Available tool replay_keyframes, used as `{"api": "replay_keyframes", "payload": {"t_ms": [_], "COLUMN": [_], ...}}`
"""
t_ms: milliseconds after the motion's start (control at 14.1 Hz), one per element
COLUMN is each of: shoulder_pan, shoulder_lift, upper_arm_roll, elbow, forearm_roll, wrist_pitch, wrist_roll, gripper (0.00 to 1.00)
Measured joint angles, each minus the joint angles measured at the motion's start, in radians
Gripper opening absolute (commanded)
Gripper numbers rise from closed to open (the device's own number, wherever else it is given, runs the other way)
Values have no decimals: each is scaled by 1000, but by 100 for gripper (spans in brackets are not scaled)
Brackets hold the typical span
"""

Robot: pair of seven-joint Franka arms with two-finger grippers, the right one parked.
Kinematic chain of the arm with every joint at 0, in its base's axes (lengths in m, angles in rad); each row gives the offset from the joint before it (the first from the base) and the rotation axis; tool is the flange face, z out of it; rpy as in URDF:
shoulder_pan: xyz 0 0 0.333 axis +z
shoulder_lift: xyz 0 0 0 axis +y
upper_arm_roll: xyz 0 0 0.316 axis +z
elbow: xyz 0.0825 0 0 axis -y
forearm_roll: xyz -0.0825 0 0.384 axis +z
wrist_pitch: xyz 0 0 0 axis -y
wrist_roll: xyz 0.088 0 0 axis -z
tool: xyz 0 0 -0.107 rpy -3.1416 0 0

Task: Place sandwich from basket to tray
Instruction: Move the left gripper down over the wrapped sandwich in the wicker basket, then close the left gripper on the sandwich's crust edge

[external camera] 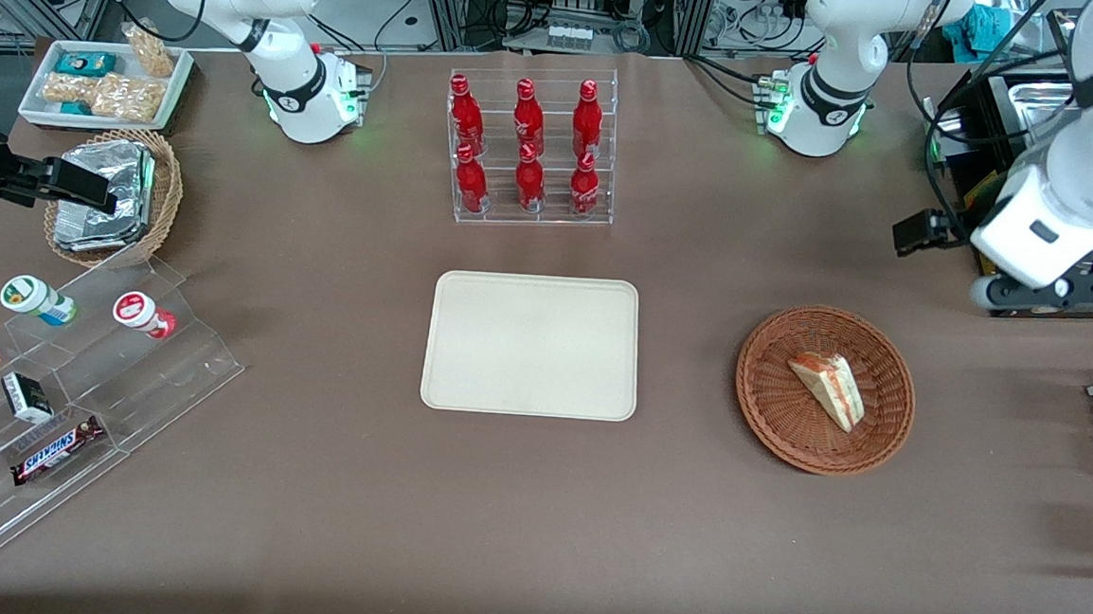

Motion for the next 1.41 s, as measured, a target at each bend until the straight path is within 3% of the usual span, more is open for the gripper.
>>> {"api": "replay_keyframes", "payload": {"t_ms": [212, 778, 1061, 1414], "shoulder_pan": [10, 37, 51, 51], "shoulder_lift": [57, 80, 124, 196], "upper_arm_roll": [8, 9, 9, 8], "elbow": [-66, -525, -572, -575], "forearm_roll": [1, -3, -18, -37], "wrist_pitch": [113, 692, 811, 912], "wrist_roll": [-1, -163, -300, -330], "gripper": [100, 100, 100, 100]}}
